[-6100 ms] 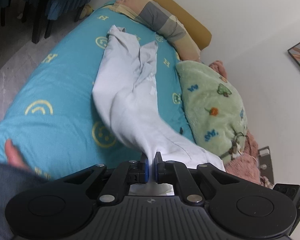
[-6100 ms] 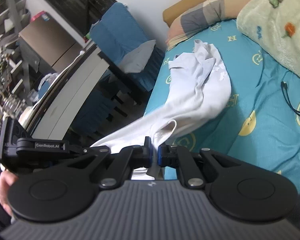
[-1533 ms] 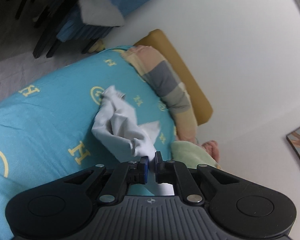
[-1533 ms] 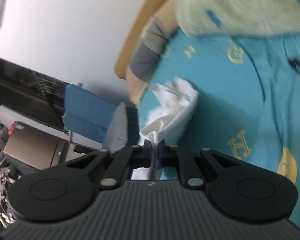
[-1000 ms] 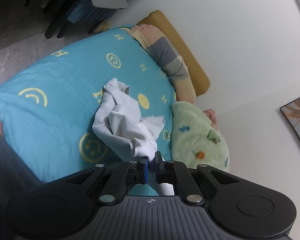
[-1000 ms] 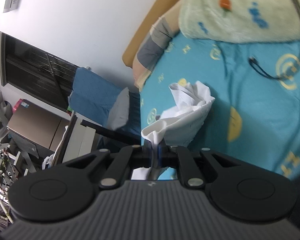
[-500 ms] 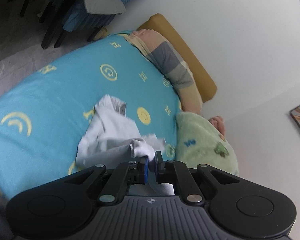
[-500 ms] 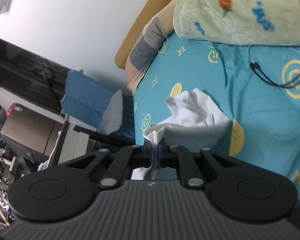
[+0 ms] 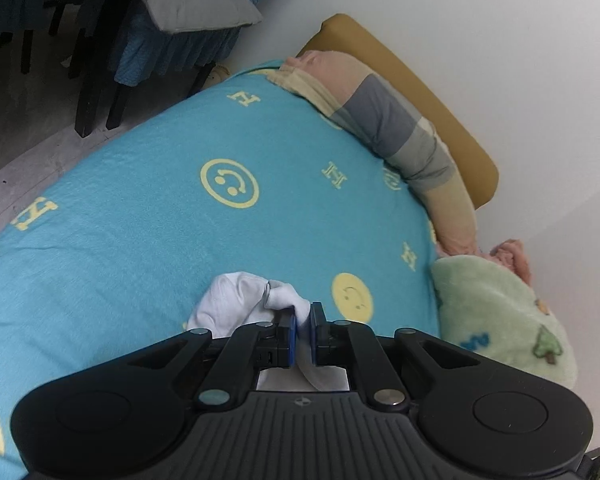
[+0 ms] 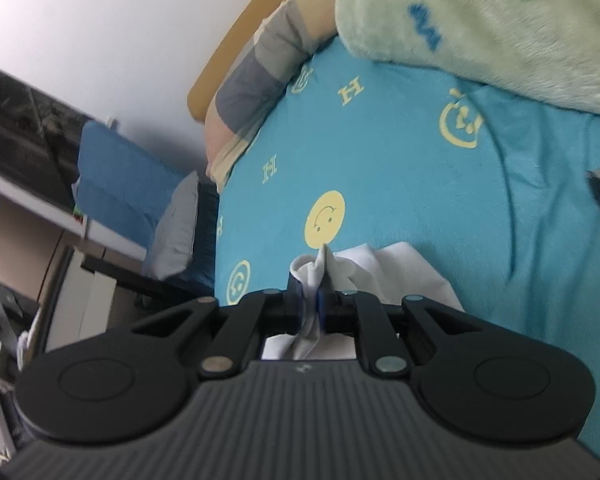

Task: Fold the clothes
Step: 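Lift the held end with both grippers and fold it over the shirt, then open both grippers and release the shirt folded into a square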

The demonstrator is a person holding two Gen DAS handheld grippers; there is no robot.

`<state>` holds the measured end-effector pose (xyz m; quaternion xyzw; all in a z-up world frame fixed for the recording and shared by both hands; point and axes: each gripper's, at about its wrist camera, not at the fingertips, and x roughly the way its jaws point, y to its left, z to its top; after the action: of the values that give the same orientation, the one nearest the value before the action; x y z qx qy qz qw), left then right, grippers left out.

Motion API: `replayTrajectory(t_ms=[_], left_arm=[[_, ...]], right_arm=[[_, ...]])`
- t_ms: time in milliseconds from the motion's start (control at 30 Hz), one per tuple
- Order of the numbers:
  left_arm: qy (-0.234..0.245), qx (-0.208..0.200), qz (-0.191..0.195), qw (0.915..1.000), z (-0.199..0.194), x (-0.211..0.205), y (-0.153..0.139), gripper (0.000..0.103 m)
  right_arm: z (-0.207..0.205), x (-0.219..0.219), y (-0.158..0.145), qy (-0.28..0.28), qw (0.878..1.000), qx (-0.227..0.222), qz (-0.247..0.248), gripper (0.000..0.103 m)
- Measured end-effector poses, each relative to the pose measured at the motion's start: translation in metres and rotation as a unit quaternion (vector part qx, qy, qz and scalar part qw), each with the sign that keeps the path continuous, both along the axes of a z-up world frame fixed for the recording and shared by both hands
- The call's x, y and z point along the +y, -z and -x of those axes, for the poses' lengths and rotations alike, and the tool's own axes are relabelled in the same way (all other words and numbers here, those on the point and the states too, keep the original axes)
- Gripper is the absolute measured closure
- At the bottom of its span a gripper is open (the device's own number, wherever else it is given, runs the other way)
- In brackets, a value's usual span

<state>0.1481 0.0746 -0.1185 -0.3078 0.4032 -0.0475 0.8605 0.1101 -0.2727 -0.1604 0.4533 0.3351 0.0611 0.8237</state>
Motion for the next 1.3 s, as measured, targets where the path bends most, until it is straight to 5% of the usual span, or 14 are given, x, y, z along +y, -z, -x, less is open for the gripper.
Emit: replayTrajectory(t_ms=[100,167,200,233,267,300,533,767,1000,1300], left_arm=[[0.001,0.002,0.000,1.0000,-0.006,0.003,0.006,0.094],[0.012,-0.003,-0.012,0.9998,-0.005,0.003,0.005,0.088],[0.024,-0.007,-0.018,0.9995,-0.003,0.001,0.002,0.070],[0.036,-0.011,-0.023,0.9990,-0.002,0.000,0.000,0.044],[0.049,-0.019,-0.024,0.9983,0.002,-0.002,-0.004,0.034],[0.063,-0.027,-0.024,0.9974,0.005,-0.003,-0.008,0.026],[0.117,-0.079,-0.088,0.9860,0.052,-0.019,-0.035,0.015],[0.123,-0.054,-0.160,0.9778,0.054,-0.035,-0.015,0.015],[0.116,-0.037,-0.150,0.9812,0.030,-0.041,0.020,0.015],[0.117,-0.023,-0.214,0.9695,-0.007,-0.058,0.055,0.017]], right_arm=[[-0.005,-0.003,0.008,-0.013,1.000,-0.005,-0.023,0.084],[-0.006,-0.005,0.009,-0.022,0.999,-0.013,-0.036,0.060],[-0.006,-0.005,0.009,-0.026,0.999,-0.017,-0.043,0.047],[-0.004,-0.004,0.004,-0.030,0.998,-0.026,-0.043,0.024],[-0.002,-0.002,-0.001,-0.033,0.998,-0.037,-0.041,0.015],[0.001,0.000,-0.007,-0.037,0.997,-0.048,-0.040,0.015],[0.044,0.026,-0.049,-0.074,0.988,-0.124,0.059,0.016],[0.054,0.050,-0.045,-0.118,0.975,-0.115,0.148,0.070],[0.014,0.066,-0.018,-0.137,0.957,-0.097,0.238,0.073],[-0.027,0.069,0.017,-0.142,0.943,-0.082,0.288,0.076]])
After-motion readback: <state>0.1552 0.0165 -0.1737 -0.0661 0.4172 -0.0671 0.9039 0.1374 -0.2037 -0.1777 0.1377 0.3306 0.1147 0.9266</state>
